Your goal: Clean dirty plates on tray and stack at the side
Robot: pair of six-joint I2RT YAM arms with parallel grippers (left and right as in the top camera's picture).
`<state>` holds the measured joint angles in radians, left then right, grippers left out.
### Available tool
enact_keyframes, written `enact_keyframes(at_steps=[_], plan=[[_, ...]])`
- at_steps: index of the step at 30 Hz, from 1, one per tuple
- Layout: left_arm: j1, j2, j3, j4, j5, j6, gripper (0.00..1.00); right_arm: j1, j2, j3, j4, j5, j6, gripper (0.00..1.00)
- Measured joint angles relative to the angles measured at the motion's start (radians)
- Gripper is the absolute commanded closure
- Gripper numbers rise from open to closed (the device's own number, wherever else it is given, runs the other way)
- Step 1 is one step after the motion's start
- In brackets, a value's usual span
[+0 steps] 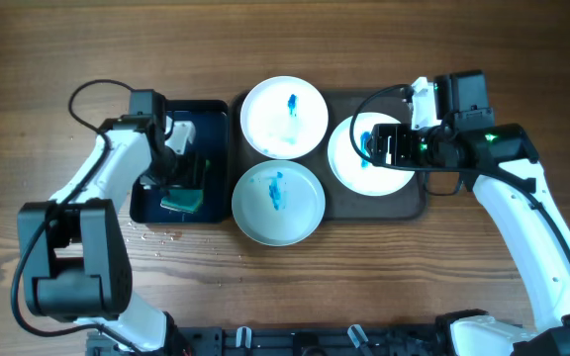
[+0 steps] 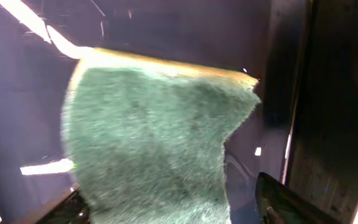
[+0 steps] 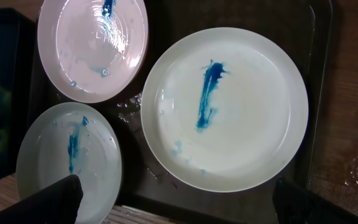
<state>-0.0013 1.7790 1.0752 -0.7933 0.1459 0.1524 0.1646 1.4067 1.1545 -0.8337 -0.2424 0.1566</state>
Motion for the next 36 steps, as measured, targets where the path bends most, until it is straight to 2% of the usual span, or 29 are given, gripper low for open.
enact_keyframes(at_steps=[5, 9, 15, 17, 19, 21, 24, 25, 26, 28, 29, 31, 35, 36], plan=[[-0.010, -0.001, -0.061, 0.045, -0.034, 0.011, 0.33, 0.000, 0.000, 0.000, 0.000, 0.000, 0.000, 0.01], [-0.010, -0.002, -0.068, 0.062, -0.061, 0.013, 0.48, 0.000, 0.000, 0.000, 0.000, 0.000, 0.000, 0.01], [-0.010, -0.002, -0.070, 0.081, -0.069, -0.051, 0.66, 0.000, 0.000, 0.000, 0.000, 0.000, 0.000, 0.00], [-0.010, -0.002, -0.070, 0.082, -0.062, -0.072, 0.80, 0.000, 0.000, 0.000, 0.000, 0.000, 0.000, 0.01], [-0.010, -0.002, -0.070, 0.082, -0.046, -0.091, 0.96, 0.000, 0.000, 0.000, 0.000, 0.000, 0.000, 0.09], [-0.010, -0.002, -0.070, 0.083, -0.038, -0.098, 0.96, 0.000, 0.000, 0.000, 0.000, 0.000, 0.006, 0.15], [-0.011, -0.002, -0.070, 0.083, -0.030, -0.105, 0.96, 0.000, 0.000, 0.000, 0.000, 0.000, 0.009, 0.29], [-0.011, -0.002, -0.069, 0.082, -0.029, -0.106, 0.96, 0.000, 0.000, 0.000, 0.000, 0.000, 0.007, 0.43], [-0.011, -0.002, -0.066, 0.078, -0.029, -0.106, 0.96, 0.000, 0.000, 0.000, 0.000, 0.000, 0.009, 0.50], [-0.011, -0.002, -0.045, 0.045, -0.029, -0.116, 0.96, 0.000, 0.000, 0.000, 0.000, -0.001, 0.011, 0.71], [-0.011, -0.002, -0.035, 0.037, -0.028, -0.120, 0.96, 0.000, 0.000, 0.000, 0.000, 0.000, 0.010, 0.75], [-0.011, -0.003, 0.013, 0.000, -0.025, -0.137, 0.96, 0.000, 0.000, 0.000, 0.000, -0.001, 0.011, 0.73], [-0.011, -0.020, 0.148, -0.102, 0.004, -0.155, 0.96, 0.000, 0.000, 0.000, -0.014, 0.029, 0.050, 0.56], [-0.011, -0.031, 0.171, -0.111, 0.013, -0.160, 0.96, 0.000, 0.001, 0.000, -0.019, 0.043, 0.058, 0.55]])
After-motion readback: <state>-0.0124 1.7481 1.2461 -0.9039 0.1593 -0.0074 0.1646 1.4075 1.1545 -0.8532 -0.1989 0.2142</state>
